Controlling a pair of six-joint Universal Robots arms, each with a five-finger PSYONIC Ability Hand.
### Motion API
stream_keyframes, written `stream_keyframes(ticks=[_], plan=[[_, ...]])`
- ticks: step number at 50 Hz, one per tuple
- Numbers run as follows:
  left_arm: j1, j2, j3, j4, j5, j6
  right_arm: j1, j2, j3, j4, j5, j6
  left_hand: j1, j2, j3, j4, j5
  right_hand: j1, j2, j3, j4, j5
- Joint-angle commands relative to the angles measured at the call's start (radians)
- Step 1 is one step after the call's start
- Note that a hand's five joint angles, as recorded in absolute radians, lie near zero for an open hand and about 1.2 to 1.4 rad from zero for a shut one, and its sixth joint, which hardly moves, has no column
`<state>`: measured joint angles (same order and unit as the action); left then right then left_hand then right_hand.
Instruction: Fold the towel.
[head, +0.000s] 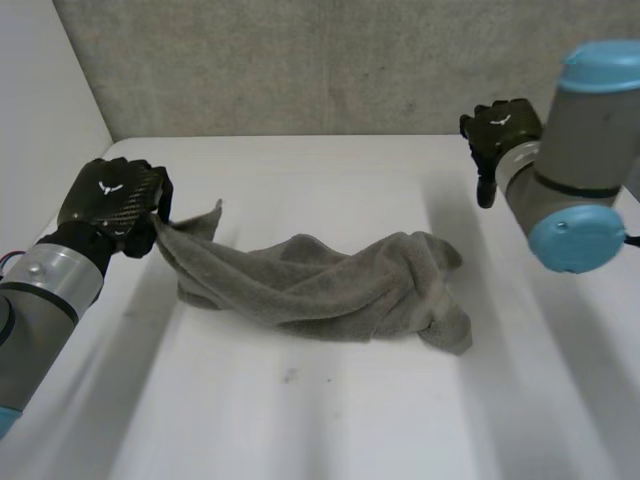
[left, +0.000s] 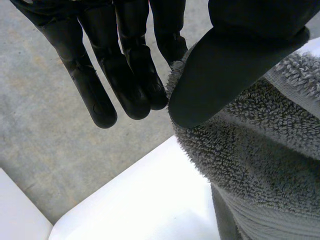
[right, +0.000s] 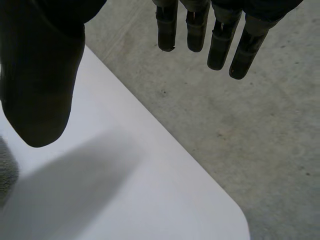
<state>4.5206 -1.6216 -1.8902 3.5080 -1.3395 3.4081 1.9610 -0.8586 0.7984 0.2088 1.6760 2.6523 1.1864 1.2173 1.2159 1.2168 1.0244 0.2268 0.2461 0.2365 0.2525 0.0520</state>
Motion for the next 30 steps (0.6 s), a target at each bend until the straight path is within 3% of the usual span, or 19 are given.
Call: stream_keyframes(ticks=[1, 5, 9, 20, 30], plan=[[0.006, -0.001, -0.001, 0.000, 0.000, -0.003, -0.007, -0.254, 0.315, 0.014, -0.122, -0.009, 0.210, 0.179, 0.180, 0.179, 0.197, 0.196, 0.177, 0.186, 0.170, 0.196], [0.006, -0.003, -0.006, 0.000, -0.001, -0.003, -0.005, -0.416, 0.638, 0.012, -0.293, -0.008, 0.210, 0.179, 0.180, 0.179, 0.197, 0.366, 0.347, 0.356, 0.340, 0.366], [0.005, -0.003, -0.009, 0.000, -0.001, -0.004, 0.007, -0.457, 0.793, 0.015, -0.361, -0.003, 0.210, 0.179, 0.180, 0.179, 0.197, 0.369, 0.350, 0.359, 0.343, 0.369], [0.003, 0.003, -0.010, 0.000, -0.001, -0.006, 0.013, -0.459, 0.953, 0.009, -0.383, 0.012, 0.210, 0.179, 0.180, 0.179, 0.197, 0.595, 0.576, 0.585, 0.569, 0.595], [0.003, 0.000, -0.017, 0.000, -0.001, -0.006, 0.016, -0.350, 0.921, -0.083, -0.371, 0.021, 0.210, 0.179, 0.180, 0.179, 0.197, 0.384, 0.365, 0.375, 0.359, 0.385]])
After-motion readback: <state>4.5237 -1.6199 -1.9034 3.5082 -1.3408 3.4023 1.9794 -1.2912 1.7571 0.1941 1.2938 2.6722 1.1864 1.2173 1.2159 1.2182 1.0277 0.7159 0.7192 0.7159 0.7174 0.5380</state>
